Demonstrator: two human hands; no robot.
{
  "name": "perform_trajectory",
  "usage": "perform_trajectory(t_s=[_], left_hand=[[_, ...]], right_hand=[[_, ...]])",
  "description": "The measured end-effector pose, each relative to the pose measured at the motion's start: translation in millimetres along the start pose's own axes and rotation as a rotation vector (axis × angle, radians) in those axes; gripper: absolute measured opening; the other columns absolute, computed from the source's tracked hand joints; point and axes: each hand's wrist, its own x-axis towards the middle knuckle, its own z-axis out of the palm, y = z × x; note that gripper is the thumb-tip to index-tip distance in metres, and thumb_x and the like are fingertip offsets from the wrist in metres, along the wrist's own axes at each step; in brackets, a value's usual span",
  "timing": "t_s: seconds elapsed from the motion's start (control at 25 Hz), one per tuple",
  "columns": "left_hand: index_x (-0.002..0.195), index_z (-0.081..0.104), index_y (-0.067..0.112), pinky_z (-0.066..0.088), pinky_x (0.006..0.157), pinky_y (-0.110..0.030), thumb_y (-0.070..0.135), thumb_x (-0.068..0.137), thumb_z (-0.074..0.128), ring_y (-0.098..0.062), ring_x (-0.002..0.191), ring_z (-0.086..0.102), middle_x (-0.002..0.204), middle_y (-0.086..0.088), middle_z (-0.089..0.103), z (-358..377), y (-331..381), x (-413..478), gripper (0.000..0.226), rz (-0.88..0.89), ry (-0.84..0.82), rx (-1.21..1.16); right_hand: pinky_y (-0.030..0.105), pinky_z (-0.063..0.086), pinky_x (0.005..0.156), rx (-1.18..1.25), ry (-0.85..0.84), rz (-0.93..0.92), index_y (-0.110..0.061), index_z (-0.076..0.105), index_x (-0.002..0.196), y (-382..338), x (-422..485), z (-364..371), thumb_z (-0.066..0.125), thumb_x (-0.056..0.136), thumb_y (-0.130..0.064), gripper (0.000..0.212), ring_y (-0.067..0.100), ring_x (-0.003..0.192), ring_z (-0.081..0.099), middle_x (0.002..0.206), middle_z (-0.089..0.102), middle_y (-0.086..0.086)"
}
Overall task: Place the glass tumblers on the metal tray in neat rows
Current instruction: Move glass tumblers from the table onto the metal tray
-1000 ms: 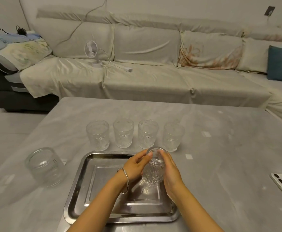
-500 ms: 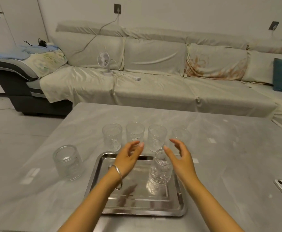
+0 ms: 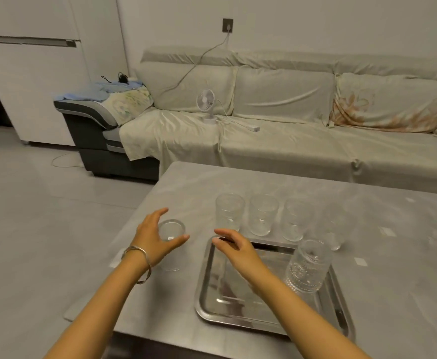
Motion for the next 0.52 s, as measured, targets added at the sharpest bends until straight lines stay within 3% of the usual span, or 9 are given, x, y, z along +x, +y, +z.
perform_trajectory(t_s=[0.16, 0.28, 0.4, 0.52], left_hand=[[0.136, 0.031, 0.016, 0.038, 0.098, -0.033, 0.030, 0.059, 0.084, -0.027, 0.123, 0.045, 0.139, -0.010, 0.043, 19, -27, 9, 0.094, -0.109, -0.058, -0.104], [0.119, 0.043, 0.019, 0.042, 0.081, -0.025, 0.029, 0.055, 0.086, -0.021, 0.102, 0.054, 0.120, -0.006, 0.057, 30, -39, 10, 0.078, -0.140, -0.009, -0.213], [0.108, 0.049, 0.024, 0.041, 0.069, -0.016, 0.031, 0.050, 0.088, -0.020, 0.096, 0.057, 0.105, 0.001, 0.060, 30, -42, 7, 0.070, -0.113, 0.049, -0.321], [0.109, 0.051, 0.027, 0.042, 0.070, -0.013, 0.040, 0.049, 0.085, -0.016, 0.098, 0.056, 0.107, 0.004, 0.059, 23, -25, 9, 0.071, -0.018, 0.074, -0.403]], right_hand=[[0.027, 0.042, 0.096, 0.055, -0.011, 0.097, -0.034, 0.058, 0.111, 16, 13, 23, 0.059, 0.088, -0.035, 0.023, 0.016, 0.121, 0.053, 0.129, 0.057, -0.001], [0.029, 0.042, 0.096, 0.047, -0.029, 0.121, -0.037, 0.057, 0.111, 19, 14, 28, 0.058, 0.088, -0.039, 0.023, 0.017, 0.122, 0.051, 0.131, 0.056, -0.002], [0.032, 0.042, 0.103, 0.018, -0.033, 0.100, -0.034, 0.057, 0.115, 16, 11, 22, 0.058, 0.088, -0.038, 0.028, 0.015, 0.122, 0.052, 0.131, 0.056, -0.002], [0.016, 0.047, 0.089, -0.035, -0.015, -0.006, -0.035, 0.058, 0.115, 1, 3, 2, 0.061, 0.087, -0.035, 0.028, 0.003, 0.114, 0.055, 0.123, 0.059, -0.009]])
